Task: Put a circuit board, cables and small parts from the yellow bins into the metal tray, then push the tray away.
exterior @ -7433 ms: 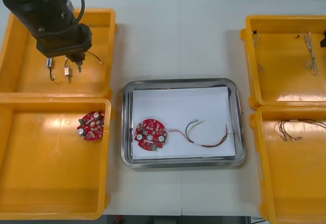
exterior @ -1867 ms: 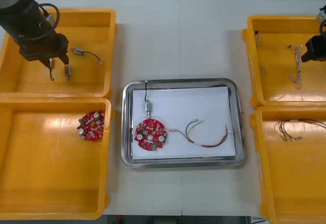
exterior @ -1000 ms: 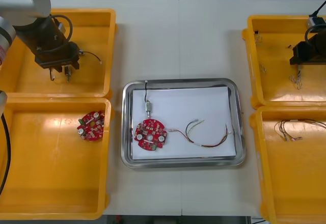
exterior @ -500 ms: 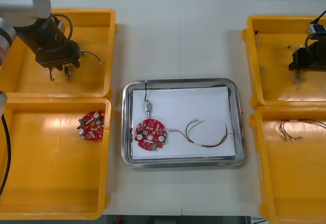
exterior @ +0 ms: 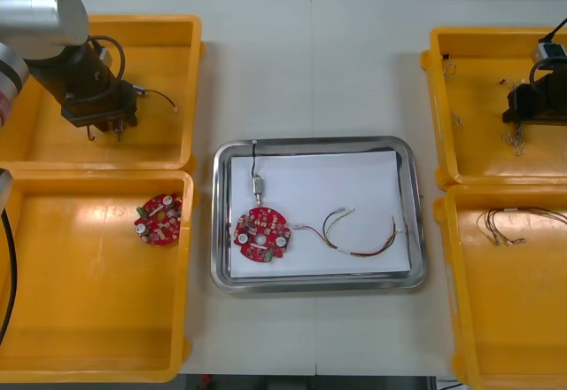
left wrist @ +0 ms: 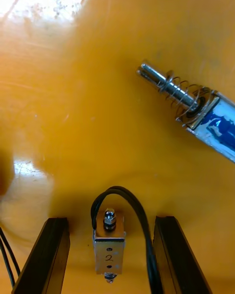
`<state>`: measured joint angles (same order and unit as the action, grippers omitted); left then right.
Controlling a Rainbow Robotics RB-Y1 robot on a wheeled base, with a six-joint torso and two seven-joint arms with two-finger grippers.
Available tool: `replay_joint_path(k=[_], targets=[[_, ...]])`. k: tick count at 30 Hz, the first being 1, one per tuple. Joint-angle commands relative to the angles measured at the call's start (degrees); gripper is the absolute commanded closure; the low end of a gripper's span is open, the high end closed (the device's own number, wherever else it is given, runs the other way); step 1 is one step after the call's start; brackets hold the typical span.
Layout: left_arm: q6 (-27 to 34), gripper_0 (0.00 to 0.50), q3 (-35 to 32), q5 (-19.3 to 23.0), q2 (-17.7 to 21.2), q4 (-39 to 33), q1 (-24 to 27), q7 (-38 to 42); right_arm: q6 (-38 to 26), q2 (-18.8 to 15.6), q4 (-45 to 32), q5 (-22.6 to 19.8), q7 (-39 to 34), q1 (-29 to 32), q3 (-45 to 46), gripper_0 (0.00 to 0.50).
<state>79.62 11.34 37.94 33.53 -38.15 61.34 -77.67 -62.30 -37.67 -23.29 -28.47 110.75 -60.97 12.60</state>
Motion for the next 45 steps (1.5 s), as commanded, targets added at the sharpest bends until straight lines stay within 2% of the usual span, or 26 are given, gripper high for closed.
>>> replay_joint_path(k=[1,3,4,5,9,12,19,22,27,37,42,45], targets=[[-0.6,0.029,1.1,-0.8,-0.4,-0.4,-0.4,-5.9,0.4,0.5,-0.1,-1.4,2.2,3.0,1.2,0.5],[-0.6,0.202,1.1,-0.8,-0.4,-0.4,-0.4,-5.9,0.3,0.5,-0.1,-1.1,2.4,3.0,1.2,0.5],[-0.6,0.386,1.1,-0.8,-0.4,-0.4,-0.4,-5.9,0.3,0.5,-0.1,-0.8,2.5,3.0,1.2,0.5],[-0.5,0.5,1.0,-0.8,-0.4,-0.4,-0.4,-6.0,0.3,0.5,-0.1,-0.7,2.6,3.0,1.2,0.5],[-0.6,0.5,1.1,-0.3,-0.4,-0.4,-0.4,-5.9,0.2,0.5,-1.0,-0.5,2.8,3.0,1.3,0.5],[-0.7,0.5,1.1,-0.3,-0.4,-0.4,-0.4,-6.0,-2.7,0.2,-4.0,0.1,2.6,3.0,1.2,0.5],[-0.7,0.5,1.0,-0.1,-0.4,-0.4,-0.4,-5.9,-15.0,-0.3,-16.3,5.7,1.3,3.0,2.9,0.5],[-0.1,0.5,1.0,0.0,0.1,-1.3,-0.4,-5.8,-19.1,-0.4,-20.8,6.0,1.0,3.0,2.9,0.5],[4.8,0.5,1.1,-0.3,2.0,-6.9,-0.4,-5.1,-24.7,-0.4,-28.0,5.5,0.7,3.9,2.9,0.5],[15.9,0.5,-2.1,0.1,4.3,-19.4,-0.4,-3.3,-38.6,-0.7,-47.1,0.2,0.4,10.3,2.8,0.5],[19.4,0.5,-2.2,-0.1,3.9,-24.2,-0.4,-1.6,-46.6,-2.1,-57.4,-6.8,-0.2,14.5,2.6,0.5],[20.8,0.5,-2.2,-0.1,3.5,-26.5,-0.5,0.1,-47.7,-2.9,-61.0,-10.4,-0.3,16.0,1.7,0.5]])
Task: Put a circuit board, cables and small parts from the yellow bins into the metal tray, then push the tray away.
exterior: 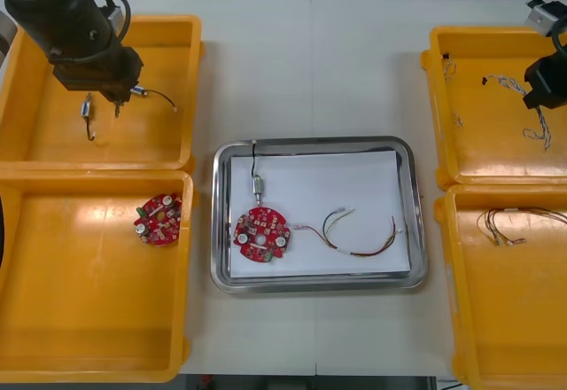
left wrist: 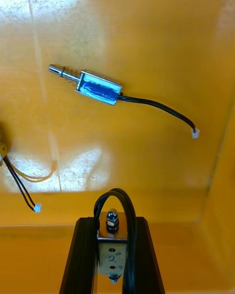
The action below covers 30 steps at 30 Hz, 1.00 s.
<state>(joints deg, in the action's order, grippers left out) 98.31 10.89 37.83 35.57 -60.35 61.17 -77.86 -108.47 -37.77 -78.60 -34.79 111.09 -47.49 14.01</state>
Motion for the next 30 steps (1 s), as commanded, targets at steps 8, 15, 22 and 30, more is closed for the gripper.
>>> replay_joint_path(k=[8,15,22,30], targets=[[4.3,0.5,-1.7,-0.6,-0.9,-12.9,-2.5,5.1,-1.5,-5.1,-17.8,-12.7,-1.3,5.8,-4.8,0.5],[5.0,0.5,-1.7,-2.1,-3.3,-18.1,-4.7,7.2,-1.5,-5.7,-26.5,-18.7,-1.8,5.9,-11.5,0.5],[6.5,0.5,-1.7,-3.8,-5.8,-22.1,-5.3,8.9,1.7,-5.9,-32.1,-23.5,-1.8,5.7,-19.8,0.5],[7.5,0.5,-1.7,-4.7,-6.7,-25.9,-6.9,10.0,5.5,-5.5,-34.9,-25.0,-1.8,2.6,-29.6,0.5]])
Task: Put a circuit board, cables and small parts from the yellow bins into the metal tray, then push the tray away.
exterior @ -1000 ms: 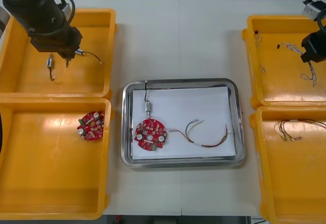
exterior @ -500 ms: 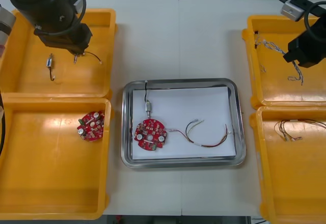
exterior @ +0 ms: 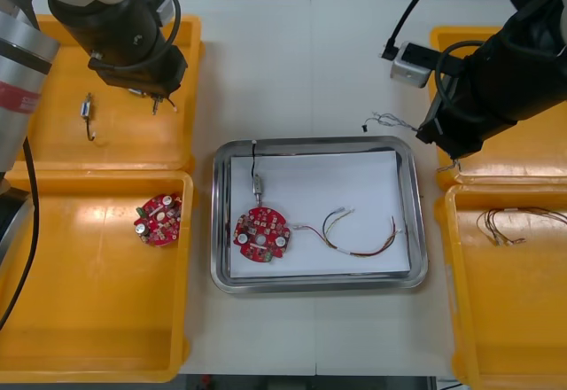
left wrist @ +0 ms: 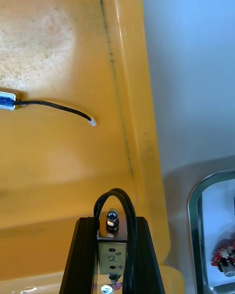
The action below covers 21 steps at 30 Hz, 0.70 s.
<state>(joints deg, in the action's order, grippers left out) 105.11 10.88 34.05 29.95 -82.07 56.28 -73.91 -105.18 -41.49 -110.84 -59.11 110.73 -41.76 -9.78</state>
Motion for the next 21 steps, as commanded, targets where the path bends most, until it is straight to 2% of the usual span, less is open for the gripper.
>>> replay_joint_path(k=[1,9,16,21], targets=[[0.9,0.5,-1.7,-0.9,-0.9,-4.3,-2.1,6.1,2.5,-1.7,-2.7,-0.7,-1.5,-3.5,-6.5,0.5],[1.7,0.5,-1.7,-1.0,-0.9,-4.7,-2.1,6.7,8.4,0.3,-2.7,1.5,0.5,-4.6,-13.5,0.5],[1.7,0.5,-1.7,-1.1,-0.8,-4.9,-2.1,7.1,10.4,0.7,-3.1,5.5,9.7,-4.6,-17.4,0.5],[1.7,0.5,-1.7,-0.9,-0.8,-4.9,-2.1,7.1,10.6,1.2,-3.0,9.4,13.5,-4.6,-20.9,0.5]])
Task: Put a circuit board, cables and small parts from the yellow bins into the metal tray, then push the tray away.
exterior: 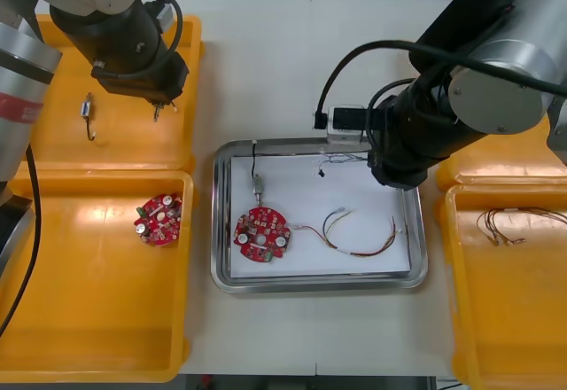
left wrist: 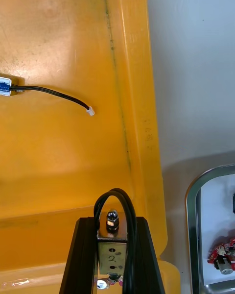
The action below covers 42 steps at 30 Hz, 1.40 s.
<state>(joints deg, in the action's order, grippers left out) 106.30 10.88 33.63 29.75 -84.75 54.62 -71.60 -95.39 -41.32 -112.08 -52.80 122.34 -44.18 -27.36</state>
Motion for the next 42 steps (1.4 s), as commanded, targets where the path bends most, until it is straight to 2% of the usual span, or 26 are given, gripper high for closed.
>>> replay_joint_path(k=[1,6,9,16,21,36,37,38,39,40,42], targets=[[0.5,0.5,-1.7,-0.4,-0.6,-2.2,-0.5,4.8,1.0,1.2,-1.8,4.8,1.9,-2.1,-4.3,0.5],[0.6,0.5,-1.7,-0.4,-0.6,-2.1,-0.5,5.0,4.7,2.1,-0.8,10.8,2.0,-2.1,-9.2,0.5],[0.6,0.5,-1.7,-0.3,-0.7,-2.2,-0.5,5.0,6.9,3.0,1.4,12.4,2.3,-2.0,-10.4,0.5],[0.7,0.5,-1.7,-0.1,-0.6,-2.2,-0.5,5.2,11.3,3.8,4.8,13.8,2.5,-1.8,-11.9,0.5],[0.7,0.5,-1.7,-0.1,-0.7,-2.4,-0.5,5.5,15.7,2.8,7.3,15.3,2.5,-1.4,-14.7,0.5],[0.7,0.5,-1.7,0.3,-0.7,-2.5,-0.5,6.2,16.7,1.7,9.4,16.7,2.6,-1.1,-17.1,0.493],[0.7,0.5,-1.7,0.3,-0.7,-2.5,-0.5,6.2,16.8,1.7,9.4,16.7,2.7,-1.0,-17.1,0.454],[0.7,0.5,-1.7,0.3,-0.7,-2.6,-0.5,6.3,16.9,1.8,9.4,16.7,2.5,-1.0,-17.1,0.188],[0.7,0.5,-1.7,0.3,-0.7,-2.6,-0.5,6.3,16.8,1.7,9.4,16.7,2.3,-1.1,-17.1,0.033],[0.6,0.5,-1.7,0.3,-0.7,-2.6,-0.5,6.3,16.9,1.8,9.4,16.7,2.2,-1.0,-17.1,0.002],[0.7,0.5,-1.7,0.4,-0.7,-2.6,-0.5,6.3,16.8,1.7,9.4,16.7,1.9,-1.1,-17.1,0.0]])
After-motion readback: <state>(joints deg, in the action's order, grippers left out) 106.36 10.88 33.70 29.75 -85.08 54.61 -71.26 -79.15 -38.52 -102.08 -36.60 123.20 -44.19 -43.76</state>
